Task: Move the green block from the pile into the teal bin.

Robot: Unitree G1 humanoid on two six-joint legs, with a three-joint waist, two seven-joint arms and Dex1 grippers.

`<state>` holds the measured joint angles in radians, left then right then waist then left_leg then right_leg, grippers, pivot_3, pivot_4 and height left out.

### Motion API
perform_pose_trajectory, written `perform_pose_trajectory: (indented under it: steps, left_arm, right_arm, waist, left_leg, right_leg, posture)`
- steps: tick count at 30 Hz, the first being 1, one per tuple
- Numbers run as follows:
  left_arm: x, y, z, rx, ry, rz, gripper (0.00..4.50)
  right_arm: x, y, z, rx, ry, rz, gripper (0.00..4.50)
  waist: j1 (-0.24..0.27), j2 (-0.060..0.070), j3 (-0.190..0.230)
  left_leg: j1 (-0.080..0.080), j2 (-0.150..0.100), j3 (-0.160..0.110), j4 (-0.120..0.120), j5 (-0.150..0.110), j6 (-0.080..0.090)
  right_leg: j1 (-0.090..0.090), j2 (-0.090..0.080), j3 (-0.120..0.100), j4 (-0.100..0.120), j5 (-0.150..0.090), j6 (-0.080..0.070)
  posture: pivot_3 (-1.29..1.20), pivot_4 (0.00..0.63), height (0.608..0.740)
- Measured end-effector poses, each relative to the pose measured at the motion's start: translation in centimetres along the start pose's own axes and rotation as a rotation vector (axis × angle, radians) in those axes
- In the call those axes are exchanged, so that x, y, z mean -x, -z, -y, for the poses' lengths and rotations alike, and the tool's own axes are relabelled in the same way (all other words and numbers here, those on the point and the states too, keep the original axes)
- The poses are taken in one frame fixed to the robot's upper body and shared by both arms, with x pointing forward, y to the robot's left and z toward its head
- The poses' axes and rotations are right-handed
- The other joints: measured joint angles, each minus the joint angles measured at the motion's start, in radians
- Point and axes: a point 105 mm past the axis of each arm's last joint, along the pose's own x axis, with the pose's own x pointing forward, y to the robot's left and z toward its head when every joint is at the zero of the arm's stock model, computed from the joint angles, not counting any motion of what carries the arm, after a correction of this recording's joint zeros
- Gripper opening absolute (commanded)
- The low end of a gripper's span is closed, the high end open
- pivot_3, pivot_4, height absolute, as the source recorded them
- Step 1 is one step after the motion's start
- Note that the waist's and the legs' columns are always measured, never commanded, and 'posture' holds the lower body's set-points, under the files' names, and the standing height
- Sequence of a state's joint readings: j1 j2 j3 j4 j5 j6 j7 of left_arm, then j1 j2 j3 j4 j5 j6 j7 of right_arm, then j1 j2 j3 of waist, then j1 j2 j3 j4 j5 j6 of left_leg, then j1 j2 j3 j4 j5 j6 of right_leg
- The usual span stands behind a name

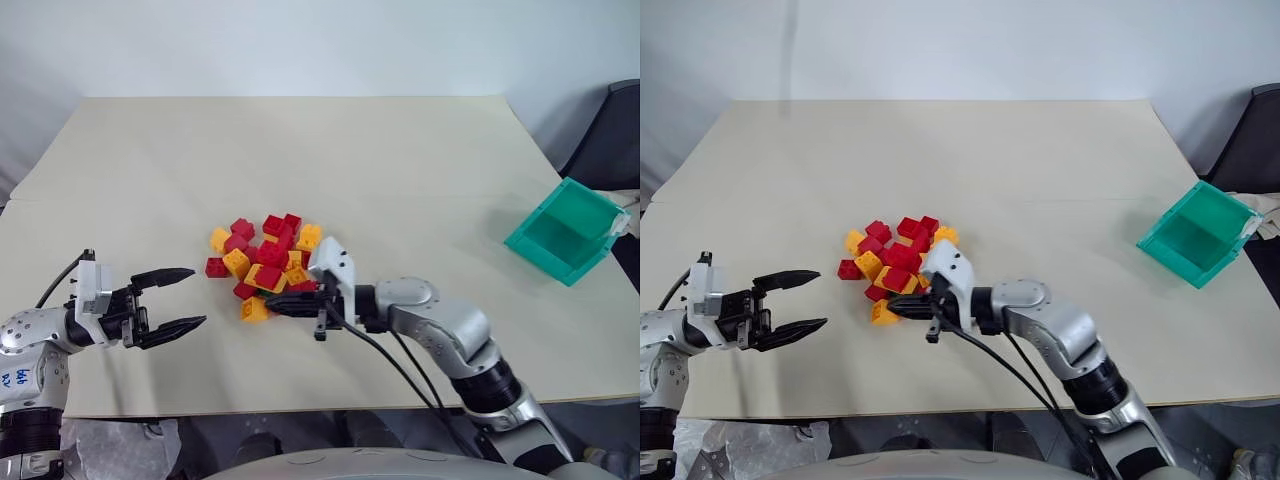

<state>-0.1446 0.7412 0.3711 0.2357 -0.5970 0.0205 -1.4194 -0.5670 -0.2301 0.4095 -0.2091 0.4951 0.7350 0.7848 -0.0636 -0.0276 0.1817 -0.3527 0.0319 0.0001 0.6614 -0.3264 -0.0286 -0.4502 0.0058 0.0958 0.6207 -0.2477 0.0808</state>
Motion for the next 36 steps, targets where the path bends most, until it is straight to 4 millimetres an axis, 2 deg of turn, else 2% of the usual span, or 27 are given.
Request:
perform_pose_trajectory:
  steps: [6,11,16,20,23,26,29,36]
  left_arm:
    - [1.4,-0.1,-0.5,-0.014,-0.064,0.012,4.50]
    - [1.4,0.2,-0.3,-0.008,-0.089,0.006,4.50]
    - [1.1,0.2,-0.4,-0.012,-0.105,0.020,4.50]
    - [0.8,0.1,-0.7,-0.023,-0.110,0.028,4.50]
    - [0.6,0.0,-0.8,-0.029,-0.110,0.034,4.50]
    - [0.2,-0.2,-0.8,-0.035,-0.100,0.045,4.50]
    - [0.1,0.0,-0.8,-0.030,-0.095,0.043,4.50]
    - [0.1,0.0,-0.7,-0.029,-0.084,0.043,4.50]
  right_arm:
    - [-2.5,0.2,1.6,0.017,0.009,0.001,0.07]
    - [-3.7,-0.3,5.4,0.081,0.159,0.002,0.07]
    - [-2.3,-2.2,8.5,0.159,0.314,0.057,0.07]
    - [0.4,-2.5,10.3,0.188,0.417,0.058,0.07]
    - [1.9,-3.1,9.7,0.227,0.405,0.068,0.07]
    - [2.9,-3.3,8.1,0.252,0.329,0.047,0.07]
    - [4.8,-3.2,7.0,0.259,0.257,-0.023,0.64]
    - [8.7,-2.9,5.5,0.282,0.174,-0.195,3.00]
  waist:
    - [-0.005,0.000,0.000]
    - [-0.019,0.000,0.000]
    - [-0.020,0.000,0.000]
    - [-0.018,0.000,0.000]
    - [-0.020,0.000,0.000]
    - [-0.023,0.001,0.000]
    - [-0.020,0.001,0.001]
    - [-0.020,0.001,0.001]
  left_leg:
    - [0.000,0.001,-0.001,0.000,0.000,0.000]
    - [-0.002,0.001,-0.005,0.000,0.000,-0.001]
    - [-0.003,-0.001,-0.014,0.000,0.000,-0.001]
    - [-0.005,-0.002,-0.016,0.000,0.000,-0.001]
    - [-0.007,-0.002,-0.016,0.000,0.000,-0.001]
    - [-0.007,-0.001,-0.016,0.000,0.000,-0.001]
    - [-0.007,-0.002,-0.016,0.000,0.000,-0.001]
    - [-0.007,-0.002,-0.015,0.000,0.000,-0.001]
  right_leg:
    - [0.000,-0.005,-0.001,0.001,0.000,0.000]
    - [-0.002,-0.011,-0.005,0.002,0.000,0.000]
    - [-0.002,-0.014,-0.006,0.005,0.000,0.000]
    - [-0.002,-0.015,-0.007,0.004,0.000,0.000]
    - [-0.003,-0.015,-0.008,0.003,0.000,0.000]
    - [-0.004,-0.014,-0.007,0.003,0.000,0.000]
    - [-0.004,-0.014,-0.008,0.003,0.000,0.000]
    - [-0.003,-0.013,-0.007,-0.001,0.000,0.000]
  posture:
    - [0.00,0.150,0.740]
    - [0.00,0.150,0.740]
    - [0.00,0.150,0.740]
    - [0.00,0.150,0.740]
    - [0.00,0.150,0.740]
    - [0.00,0.150,0.740]
    - [0.00,0.150,0.740]
    - [0.00,0.150,0.740]
